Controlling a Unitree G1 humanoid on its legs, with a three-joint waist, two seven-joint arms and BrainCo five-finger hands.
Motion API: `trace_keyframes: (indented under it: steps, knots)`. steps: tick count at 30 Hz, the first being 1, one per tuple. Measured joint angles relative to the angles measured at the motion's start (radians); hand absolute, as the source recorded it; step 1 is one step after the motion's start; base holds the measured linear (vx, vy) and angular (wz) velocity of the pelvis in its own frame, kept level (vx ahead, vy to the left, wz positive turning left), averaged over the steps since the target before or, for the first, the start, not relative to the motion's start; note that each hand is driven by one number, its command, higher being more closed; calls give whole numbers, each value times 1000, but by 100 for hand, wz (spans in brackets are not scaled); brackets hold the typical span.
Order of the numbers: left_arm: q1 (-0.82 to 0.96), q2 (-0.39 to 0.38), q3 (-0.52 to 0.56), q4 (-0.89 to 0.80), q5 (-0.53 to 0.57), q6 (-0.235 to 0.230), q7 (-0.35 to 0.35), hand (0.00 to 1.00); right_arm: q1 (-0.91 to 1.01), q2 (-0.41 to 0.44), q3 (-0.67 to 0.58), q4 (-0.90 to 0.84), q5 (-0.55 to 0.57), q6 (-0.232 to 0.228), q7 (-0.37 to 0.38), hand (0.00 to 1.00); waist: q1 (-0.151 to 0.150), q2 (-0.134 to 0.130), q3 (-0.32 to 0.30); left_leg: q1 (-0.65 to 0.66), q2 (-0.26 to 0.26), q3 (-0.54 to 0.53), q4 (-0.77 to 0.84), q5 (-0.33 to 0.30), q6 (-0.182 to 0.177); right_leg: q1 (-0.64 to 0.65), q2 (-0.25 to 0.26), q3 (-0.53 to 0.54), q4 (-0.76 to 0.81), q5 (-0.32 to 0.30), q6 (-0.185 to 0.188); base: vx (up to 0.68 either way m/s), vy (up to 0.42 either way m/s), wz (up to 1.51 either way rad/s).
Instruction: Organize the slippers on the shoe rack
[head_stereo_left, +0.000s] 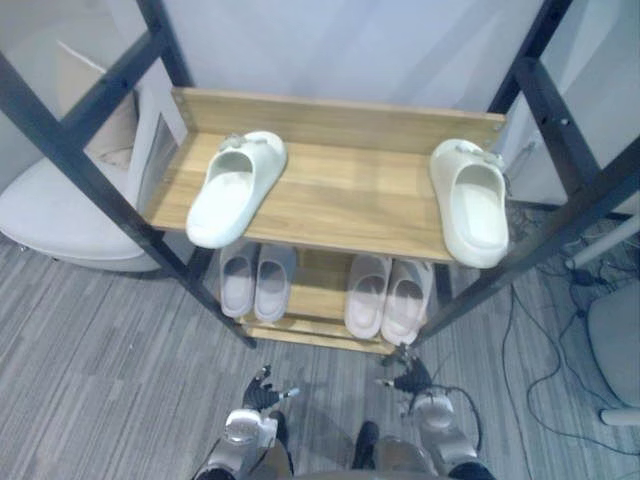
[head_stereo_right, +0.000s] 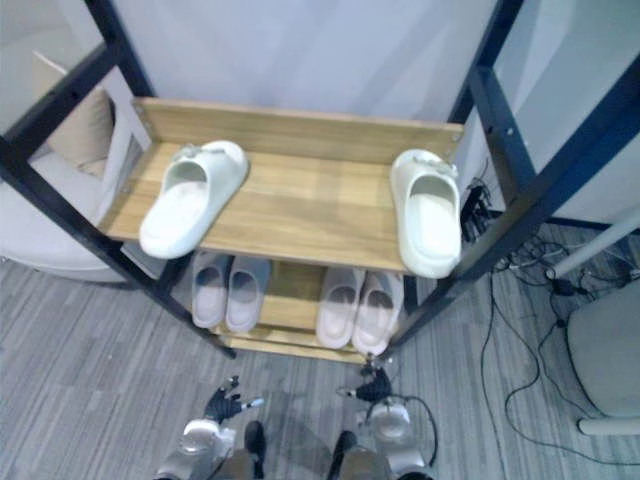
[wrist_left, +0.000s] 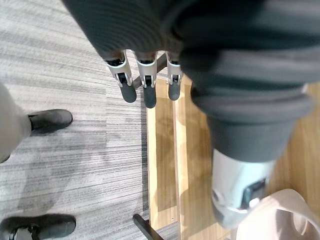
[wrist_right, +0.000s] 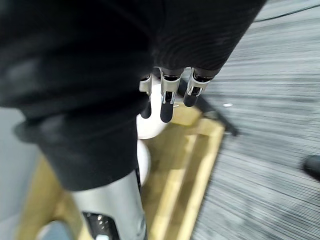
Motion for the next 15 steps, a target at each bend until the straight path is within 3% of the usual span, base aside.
trace_keyframes:
  steps: [4, 7, 15]
  knots:
    - [-2, -2, -51, -1, 9, 2, 0, 0, 25, 0, -36, 69, 11, 1, 0, 0, -4, 15, -11, 36, -13, 0, -30, 9, 12, 39, 1, 0, -53, 27, 9, -12, 48, -2]
    - [-3, 7, -151, -29, 15, 5, -8, 0, 35, -1, -38, 93, 39, 1, 0, 0, -10, 16, -15, 53, -21, -1, -50, 18, 20, 59, 2, 2, -87, 44, 15, -22, 37, 0]
    - [11, 29, -449, -498, 6, -18, -105, 0, 60, -1, -41, 102, 80, 0, 1, 0, -15, 24, -40, 75, -48, -12, -94, 36, 40, 96, -2, -1, -158, 90, 31, -7, 35, 4]
